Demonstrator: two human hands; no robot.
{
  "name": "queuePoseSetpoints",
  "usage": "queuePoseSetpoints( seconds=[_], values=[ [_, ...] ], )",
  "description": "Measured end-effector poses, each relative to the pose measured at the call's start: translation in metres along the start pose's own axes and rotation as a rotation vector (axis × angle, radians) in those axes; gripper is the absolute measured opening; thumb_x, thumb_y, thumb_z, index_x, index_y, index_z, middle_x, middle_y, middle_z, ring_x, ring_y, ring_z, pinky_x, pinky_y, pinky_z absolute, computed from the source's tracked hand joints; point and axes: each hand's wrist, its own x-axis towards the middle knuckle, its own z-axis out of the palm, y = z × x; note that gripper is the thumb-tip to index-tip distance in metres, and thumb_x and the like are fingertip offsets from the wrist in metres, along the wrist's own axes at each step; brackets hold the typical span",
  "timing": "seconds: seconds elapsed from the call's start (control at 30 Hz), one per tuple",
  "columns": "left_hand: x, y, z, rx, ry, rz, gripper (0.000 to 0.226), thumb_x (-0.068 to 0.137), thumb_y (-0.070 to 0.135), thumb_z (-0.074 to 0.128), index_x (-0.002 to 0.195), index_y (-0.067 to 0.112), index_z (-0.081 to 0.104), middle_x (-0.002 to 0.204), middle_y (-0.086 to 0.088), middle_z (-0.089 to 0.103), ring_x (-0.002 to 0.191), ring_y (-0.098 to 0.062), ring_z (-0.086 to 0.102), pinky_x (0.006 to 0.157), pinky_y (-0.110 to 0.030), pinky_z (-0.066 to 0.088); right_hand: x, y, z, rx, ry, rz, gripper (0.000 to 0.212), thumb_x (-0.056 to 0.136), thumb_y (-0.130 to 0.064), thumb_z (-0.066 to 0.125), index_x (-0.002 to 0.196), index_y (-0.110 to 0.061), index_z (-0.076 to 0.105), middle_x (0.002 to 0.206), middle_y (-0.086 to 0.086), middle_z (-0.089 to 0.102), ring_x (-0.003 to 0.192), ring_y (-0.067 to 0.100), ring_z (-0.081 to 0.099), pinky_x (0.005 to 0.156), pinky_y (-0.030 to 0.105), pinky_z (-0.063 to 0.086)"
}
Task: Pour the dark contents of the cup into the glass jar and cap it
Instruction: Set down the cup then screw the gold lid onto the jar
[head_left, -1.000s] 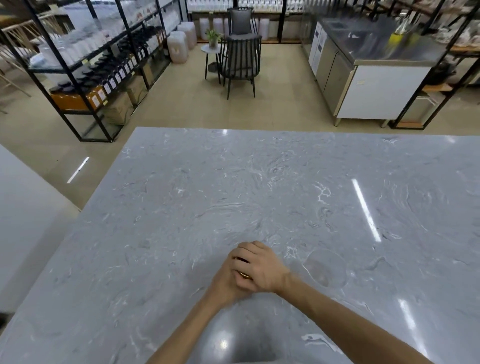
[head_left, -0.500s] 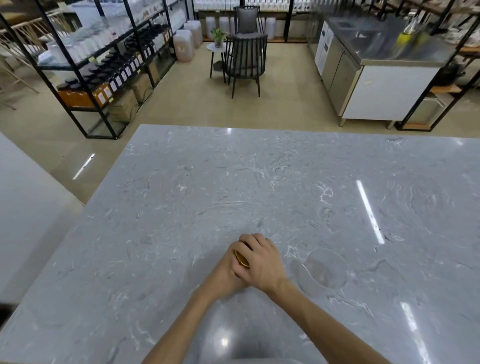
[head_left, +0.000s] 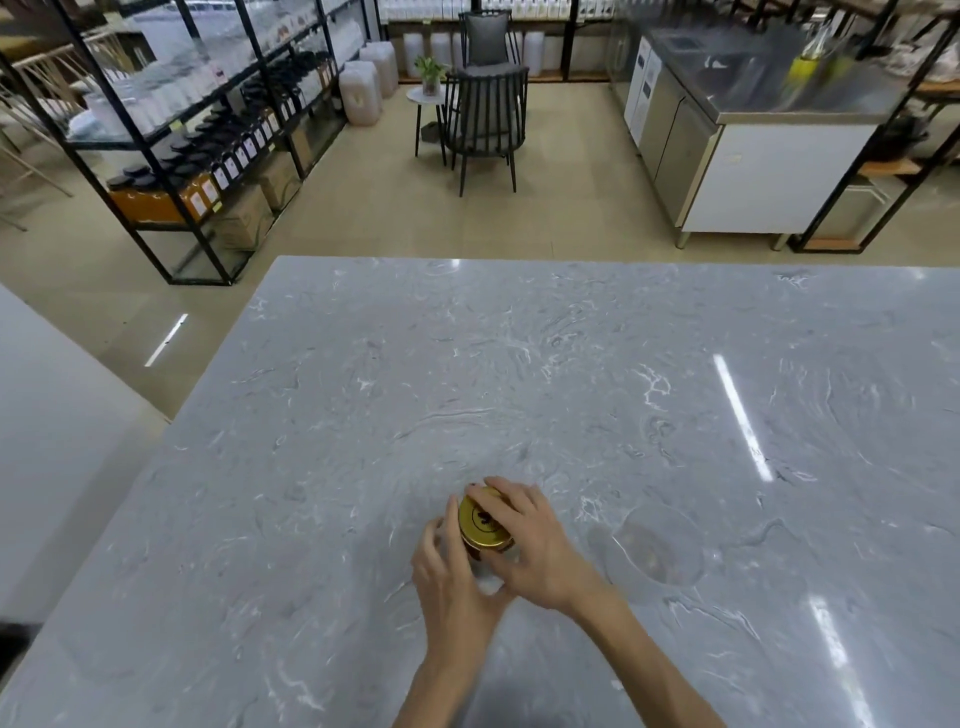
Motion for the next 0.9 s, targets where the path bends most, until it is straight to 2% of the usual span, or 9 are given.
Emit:
queuePoseSetpoints(
  seconds=[0.07, 0.13, 0.23, 0.33, 0.43, 0.57, 0.67, 0.8, 0.9],
  values=[
    [-0.002, -0.012, -0.005, 0.062, -0.039, 0.071, 0.112, 0.064, 0.064, 0.081, 0.152, 0.015, 0.034, 0.146, -0.015, 0.041, 0.134, -0.032, 0.039, 0.104, -0.051, 0.04, -0.007, 0.008, -0.01, 0.01, -0.08, -0.095, 0.082, 0.089, -0.004, 0.056, 0.156, -0.031, 0.018, 0.166, -0.004, 0.015, 0.155, 0.023, -0.001, 0.127, 0.038, 0.003],
    [0.003, -0.015, -0.012, 0.037, -0.07, 0.157, 0.097, 0.077, 0.076, 0.06, 0.152, 0.02, 0.033, 0.151, -0.007, 0.042, 0.142, -0.027, 0.036, 0.113, -0.051, 0.033, -0.017, 0.013, -0.019, 0.026, -0.032, -0.073, 0.085, 0.092, -0.004, 0.053, 0.155, -0.04, 0.009, 0.167, -0.01, 0.003, 0.153, 0.017, -0.017, 0.125, 0.04, -0.003],
    [0.016, -0.012, -0.02, -0.068, -0.13, 0.19, 0.085, 0.078, 0.088, 0.042, 0.146, 0.038, 0.034, 0.149, 0.016, 0.042, 0.142, -0.011, 0.036, 0.117, -0.029, 0.025, -0.041, 0.033, -0.031, -0.128, 0.136, 0.08, 0.075, 0.098, -0.038, 0.055, 0.155, -0.042, 0.006, 0.166, -0.01, -0.004, 0.152, 0.02, -0.021, 0.125, 0.053, -0.004],
    [0.023, -0.013, -0.021, -0.252, -0.275, 0.123, 0.079, 0.066, 0.088, 0.059, 0.132, 0.069, 0.021, 0.133, 0.051, 0.029, 0.126, 0.017, 0.037, 0.099, 0.002, 0.027, -0.071, 0.067, -0.048, -0.362, 0.122, 0.397, 0.096, 0.087, -0.072, 0.047, 0.153, -0.042, -0.016, 0.162, -0.002, -0.022, 0.151, 0.032, -0.022, 0.121, 0.054, -0.012],
    [0.023, -0.019, -0.009, -0.291, -0.362, 0.075, 0.097, 0.068, 0.053, 0.086, 0.14, 0.052, 0.02, 0.14, 0.027, 0.034, 0.134, -0.004, 0.039, 0.104, -0.012, 0.032, -0.092, 0.089, -0.058, -0.265, 0.117, 0.504, 0.106, 0.079, -0.071, 0.058, 0.158, -0.027, 0.002, 0.168, 0.004, 0.007, 0.153, 0.032, 0.011, 0.124, 0.05, 0.013],
    [0.026, -0.02, 0.0, -0.315, -0.314, 0.08, 0.097, 0.07, 0.033, 0.092, 0.141, 0.038, 0.026, 0.14, 0.008, 0.038, 0.135, -0.015, 0.039, 0.108, -0.025, 0.036, -0.092, 0.093, -0.056, -0.228, 0.216, 0.415, 0.094, 0.078, -0.05, 0.077, 0.152, -0.013, 0.034, 0.154, 0.008, 0.043, 0.14, 0.035, 0.04, 0.117, 0.049, 0.032],
    [0.033, -0.024, 0.003, -0.264, -0.326, 0.104, 0.104, 0.068, 0.033, 0.093, 0.149, 0.026, 0.027, 0.147, 0.009, 0.033, 0.138, -0.011, 0.03, 0.112, -0.026, 0.03, -0.081, 0.095, -0.051, -0.191, 0.259, 0.379, 0.088, 0.075, -0.039, 0.084, 0.147, -0.006, 0.043, 0.147, 0.014, 0.05, 0.134, 0.04, 0.045, 0.113, 0.054, 0.037],
    [0.052, -0.021, 0.004, -0.265, -0.391, 0.103, 0.103, 0.066, 0.032, 0.094, 0.141, 0.044, 0.025, 0.138, 0.016, 0.037, 0.133, -0.007, 0.036, 0.108, -0.019, 0.031, -0.051, 0.098, -0.052, -0.185, 0.296, 0.339, 0.086, 0.076, -0.037, 0.083, 0.146, -0.006, 0.044, 0.148, 0.016, 0.048, 0.136, 0.041, 0.043, 0.112, 0.055, 0.036],
    [0.088, -0.016, 0.01, -0.293, -0.417, 0.068, 0.091, 0.063, 0.028, 0.095, 0.136, 0.033, 0.04, 0.136, 0.006, 0.049, 0.132, -0.017, 0.047, 0.112, -0.038, 0.043, -0.015, 0.104, -0.062, -0.18, 0.268, 0.325, 0.086, 0.08, -0.042, 0.078, 0.15, -0.011, 0.039, 0.155, 0.013, 0.041, 0.143, 0.038, 0.034, 0.118, 0.05, 0.028]
  ],
)
